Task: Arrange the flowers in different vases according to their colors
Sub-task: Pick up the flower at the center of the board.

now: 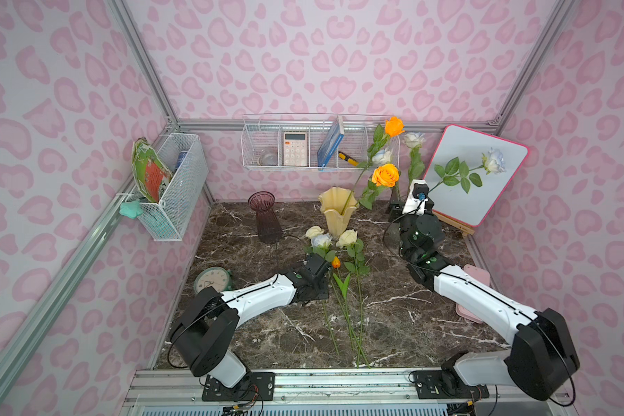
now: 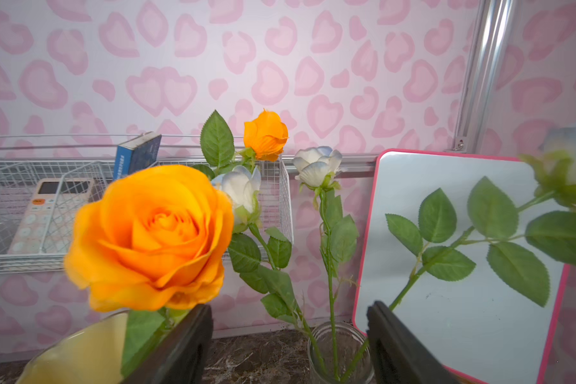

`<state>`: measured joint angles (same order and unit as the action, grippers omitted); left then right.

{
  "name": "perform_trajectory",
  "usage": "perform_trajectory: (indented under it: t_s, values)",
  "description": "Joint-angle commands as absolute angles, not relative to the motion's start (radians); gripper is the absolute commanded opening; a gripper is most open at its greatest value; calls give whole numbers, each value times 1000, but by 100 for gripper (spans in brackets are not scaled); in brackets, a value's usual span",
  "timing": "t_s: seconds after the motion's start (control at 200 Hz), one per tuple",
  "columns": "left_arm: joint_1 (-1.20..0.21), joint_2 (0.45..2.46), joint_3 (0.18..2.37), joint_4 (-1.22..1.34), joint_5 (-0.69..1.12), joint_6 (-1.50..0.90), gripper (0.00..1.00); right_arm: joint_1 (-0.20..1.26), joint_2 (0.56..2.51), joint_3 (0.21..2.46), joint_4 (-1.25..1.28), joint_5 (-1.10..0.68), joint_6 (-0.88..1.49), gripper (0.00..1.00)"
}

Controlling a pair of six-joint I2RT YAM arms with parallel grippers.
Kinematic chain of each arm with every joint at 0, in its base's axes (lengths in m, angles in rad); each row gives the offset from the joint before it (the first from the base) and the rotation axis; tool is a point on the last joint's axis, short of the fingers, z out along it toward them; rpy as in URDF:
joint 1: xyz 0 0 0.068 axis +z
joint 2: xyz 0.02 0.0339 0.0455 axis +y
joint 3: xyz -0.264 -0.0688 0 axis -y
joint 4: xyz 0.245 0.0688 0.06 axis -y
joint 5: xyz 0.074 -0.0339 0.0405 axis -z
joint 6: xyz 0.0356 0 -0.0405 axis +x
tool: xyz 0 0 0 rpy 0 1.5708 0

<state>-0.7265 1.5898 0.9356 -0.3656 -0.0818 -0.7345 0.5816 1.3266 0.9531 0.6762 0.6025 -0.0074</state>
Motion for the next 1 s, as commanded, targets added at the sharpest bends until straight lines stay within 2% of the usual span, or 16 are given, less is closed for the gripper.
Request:
perform_trajectory:
  t_s: [0.0,0.2,0.321,0.491,0.786,0.862,0.982,0.997]
  values:
    - [-729,1637,967,-398,-84,-755,51,631,1260,931,619,618,-13,75]
    - [-729,1750,1069,-458,-84,-725,48,730,1178,932,421,646,21,75]
    - [-729,1795,1119,-498,-72,-710,40,741,1160,963,166,618,168,74]
    - [-729,1825,1123,-534,-86,-697,34,753,1122,949,-111,549,361,73]
    - [-729,1865,1115,-520,-80,-696,34,798,1069,863,-238,491,461,73]
    - [-729,1876,1120,-518,-77,-690,27,813,1081,861,-263,456,475,73]
    - [-727,1896,1134,-542,-90,-688,1,844,1141,897,-352,408,513,73]
    - [-727,1897,1135,-547,-93,-687,0,847,1150,902,-364,402,519,73]
